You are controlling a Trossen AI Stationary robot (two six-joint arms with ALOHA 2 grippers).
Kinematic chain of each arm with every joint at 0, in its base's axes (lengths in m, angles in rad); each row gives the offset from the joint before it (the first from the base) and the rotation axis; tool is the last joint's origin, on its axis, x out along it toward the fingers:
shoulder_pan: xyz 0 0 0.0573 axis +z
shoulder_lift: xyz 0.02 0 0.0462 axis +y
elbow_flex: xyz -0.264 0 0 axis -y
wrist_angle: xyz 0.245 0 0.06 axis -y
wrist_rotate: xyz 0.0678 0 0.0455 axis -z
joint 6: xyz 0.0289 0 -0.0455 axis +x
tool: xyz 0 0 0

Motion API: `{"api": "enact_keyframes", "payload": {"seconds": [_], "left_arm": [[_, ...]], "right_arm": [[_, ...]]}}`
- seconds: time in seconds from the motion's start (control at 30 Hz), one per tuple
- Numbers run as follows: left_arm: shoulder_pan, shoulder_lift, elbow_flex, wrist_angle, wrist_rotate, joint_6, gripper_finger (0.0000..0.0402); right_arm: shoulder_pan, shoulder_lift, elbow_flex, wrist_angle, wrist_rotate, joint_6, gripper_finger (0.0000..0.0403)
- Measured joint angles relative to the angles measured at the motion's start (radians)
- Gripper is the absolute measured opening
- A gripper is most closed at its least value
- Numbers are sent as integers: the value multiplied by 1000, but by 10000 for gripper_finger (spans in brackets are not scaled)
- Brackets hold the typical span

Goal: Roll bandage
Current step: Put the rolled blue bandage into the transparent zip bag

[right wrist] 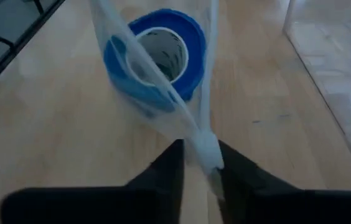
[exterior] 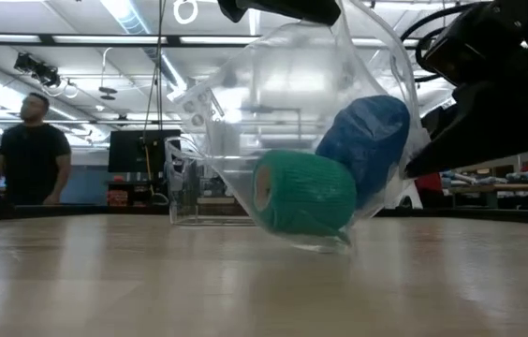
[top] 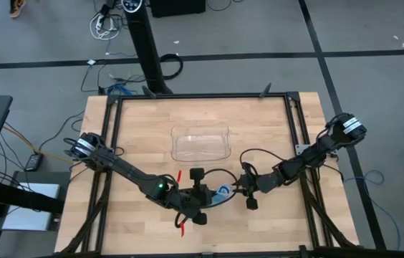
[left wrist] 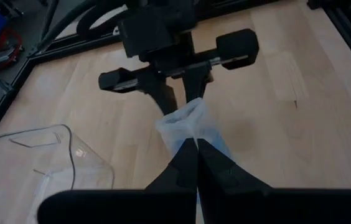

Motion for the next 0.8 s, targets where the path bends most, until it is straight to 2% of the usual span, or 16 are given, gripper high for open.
{"api": "enact_keyframes", "payload": {"seconds": [0.13, 0.33, 0.5, 0.6, 0.8], "left_arm": [[0, 0, 0, -9, 0, -1, 3], [0, 0, 0, -33, 0, 0, 12], [0, 0, 0, -77, -52, -10, 16], [1, 0, 0, -110, -55, -29, 16], [1, -6, 0, -120, -70, -62, 16]], "right_arm": [[0, -13, 0, -4, 0, -3, 11], [1, -110, 13, -76, -15, -18, 4], [-7, -196, 127, -412, -123, 66, 1], [-6, -217, 220, -621, -136, 104, 0], [-6, -235, 408, -898, -205, 107, 0]]}}
